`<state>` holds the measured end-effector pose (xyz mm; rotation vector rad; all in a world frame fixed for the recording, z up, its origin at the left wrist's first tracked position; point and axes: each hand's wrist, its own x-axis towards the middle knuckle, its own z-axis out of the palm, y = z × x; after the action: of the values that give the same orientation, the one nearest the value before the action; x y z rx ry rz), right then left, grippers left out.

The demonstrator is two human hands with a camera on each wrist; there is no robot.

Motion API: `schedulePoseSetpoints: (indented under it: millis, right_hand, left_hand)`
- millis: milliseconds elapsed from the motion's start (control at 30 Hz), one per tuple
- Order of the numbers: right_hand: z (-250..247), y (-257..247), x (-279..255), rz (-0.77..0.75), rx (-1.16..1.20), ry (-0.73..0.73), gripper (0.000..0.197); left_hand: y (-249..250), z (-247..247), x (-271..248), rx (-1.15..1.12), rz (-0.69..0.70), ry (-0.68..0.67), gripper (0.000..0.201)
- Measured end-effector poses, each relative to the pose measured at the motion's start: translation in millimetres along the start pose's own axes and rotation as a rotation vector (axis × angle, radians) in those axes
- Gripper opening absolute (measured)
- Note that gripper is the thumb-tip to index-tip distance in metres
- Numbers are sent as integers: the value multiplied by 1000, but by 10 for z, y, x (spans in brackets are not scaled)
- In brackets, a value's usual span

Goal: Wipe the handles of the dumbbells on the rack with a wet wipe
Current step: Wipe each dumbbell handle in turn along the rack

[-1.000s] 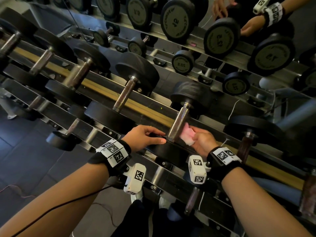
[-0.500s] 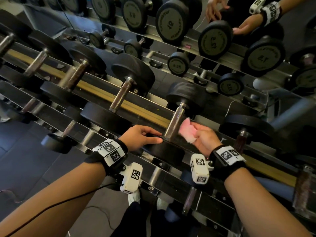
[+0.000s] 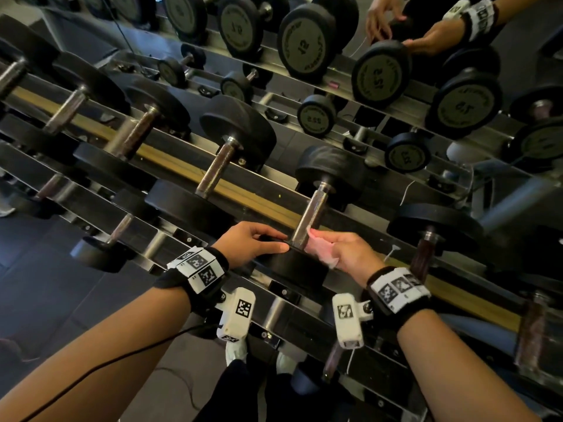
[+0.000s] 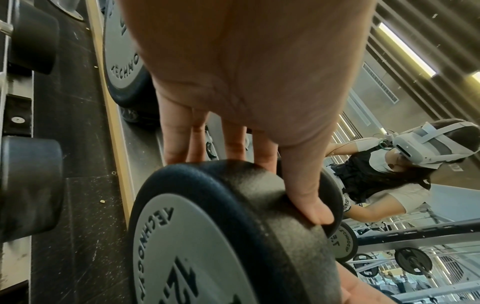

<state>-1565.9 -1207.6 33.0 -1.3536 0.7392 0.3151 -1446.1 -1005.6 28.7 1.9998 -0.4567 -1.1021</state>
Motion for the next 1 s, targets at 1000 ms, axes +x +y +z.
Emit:
schedulePoseSetpoints:
  millis: [1000]
  right_hand:
    - [216, -46, 25, 95, 194, 192, 18]
  left_hand:
    - [-46, 37, -12, 43, -28, 149, 31]
